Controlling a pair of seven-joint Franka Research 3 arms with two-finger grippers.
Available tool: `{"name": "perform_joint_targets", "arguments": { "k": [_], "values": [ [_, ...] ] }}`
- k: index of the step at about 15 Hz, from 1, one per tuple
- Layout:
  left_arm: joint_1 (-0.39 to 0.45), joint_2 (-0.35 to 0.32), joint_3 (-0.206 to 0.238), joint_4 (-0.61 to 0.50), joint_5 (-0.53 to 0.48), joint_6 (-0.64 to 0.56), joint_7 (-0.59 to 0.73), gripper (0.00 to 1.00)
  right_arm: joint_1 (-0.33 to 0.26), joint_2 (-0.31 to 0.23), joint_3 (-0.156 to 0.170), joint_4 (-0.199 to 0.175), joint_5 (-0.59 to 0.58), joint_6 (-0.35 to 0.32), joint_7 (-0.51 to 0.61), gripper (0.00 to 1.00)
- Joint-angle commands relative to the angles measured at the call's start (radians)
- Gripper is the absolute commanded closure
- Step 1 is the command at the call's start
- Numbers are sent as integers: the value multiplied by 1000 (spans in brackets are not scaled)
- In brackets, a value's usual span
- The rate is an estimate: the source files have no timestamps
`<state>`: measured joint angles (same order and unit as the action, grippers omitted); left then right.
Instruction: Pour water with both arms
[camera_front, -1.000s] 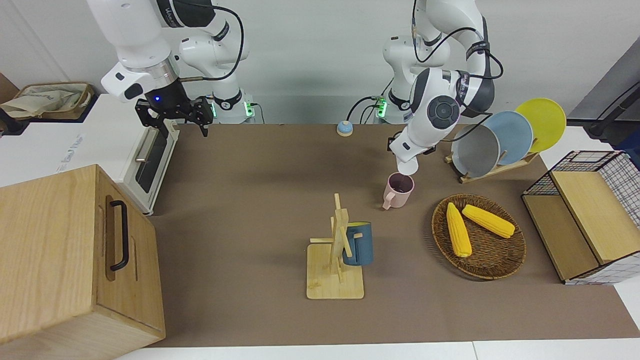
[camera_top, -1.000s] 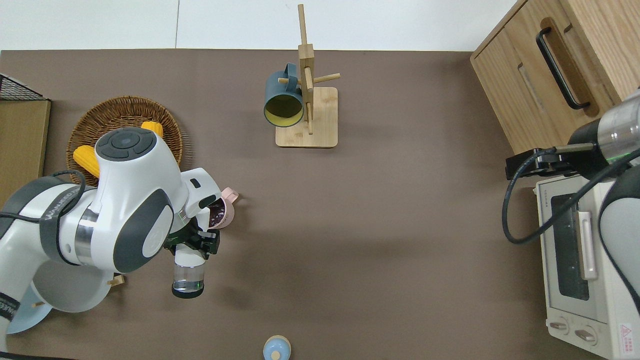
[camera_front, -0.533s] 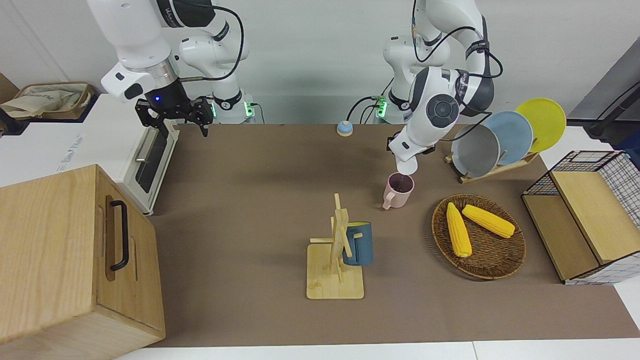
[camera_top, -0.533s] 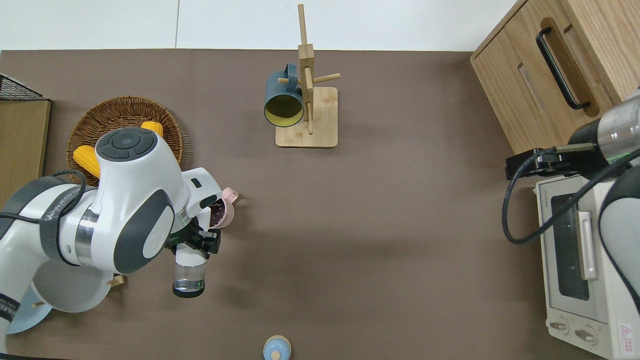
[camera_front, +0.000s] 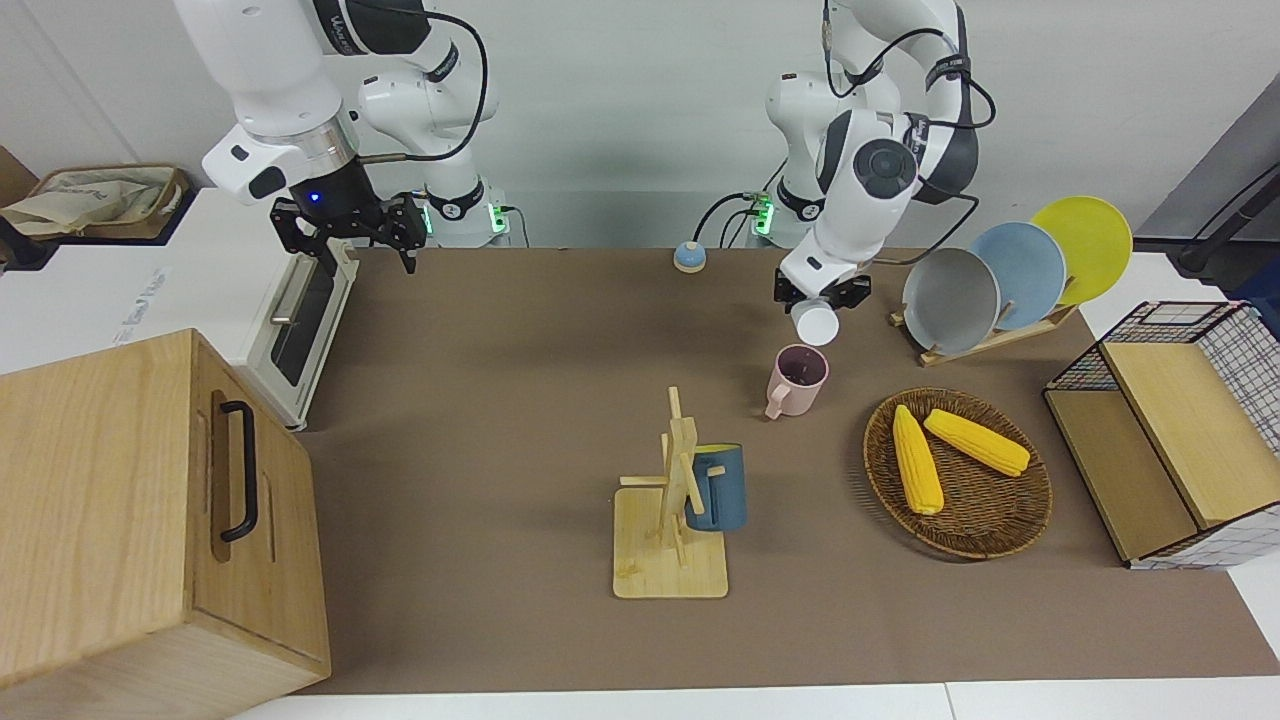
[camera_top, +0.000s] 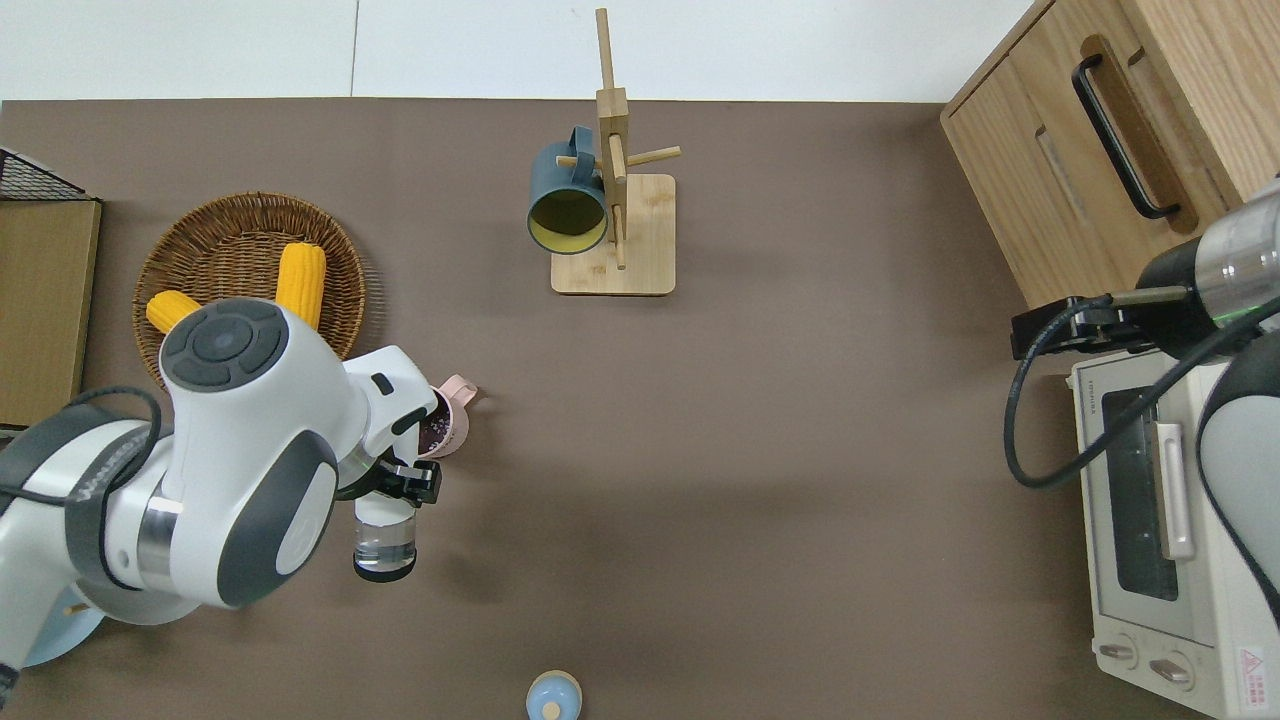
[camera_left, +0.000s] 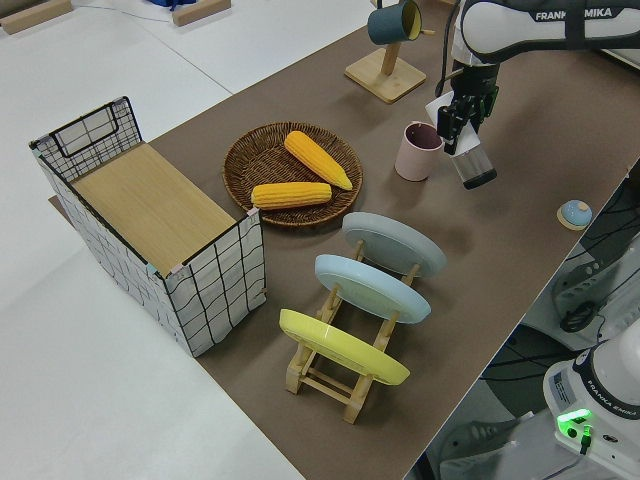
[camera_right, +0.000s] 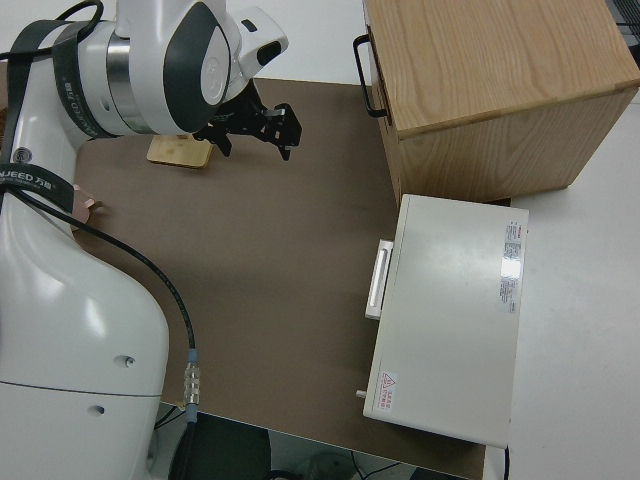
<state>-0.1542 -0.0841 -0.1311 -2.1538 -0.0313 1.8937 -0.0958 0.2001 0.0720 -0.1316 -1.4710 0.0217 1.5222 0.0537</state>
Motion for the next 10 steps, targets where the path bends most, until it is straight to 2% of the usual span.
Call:
{"name": "perform_joint_targets", "arguments": {
  "k": [1,5,10],
  "values": [
    [-22,-158,4,-162,11,146,-19,1000,-5,-12,0,-6,12,3,-20,11],
    [-21,-203,-4,-233,11,237,-21,1000,-5,-12,1,-6,12,3,-20,11],
    [-8,-347,-4,-394,11,353,-85,1000,-5,-12,1,-6,12,3,-20,11]
  ]
}}
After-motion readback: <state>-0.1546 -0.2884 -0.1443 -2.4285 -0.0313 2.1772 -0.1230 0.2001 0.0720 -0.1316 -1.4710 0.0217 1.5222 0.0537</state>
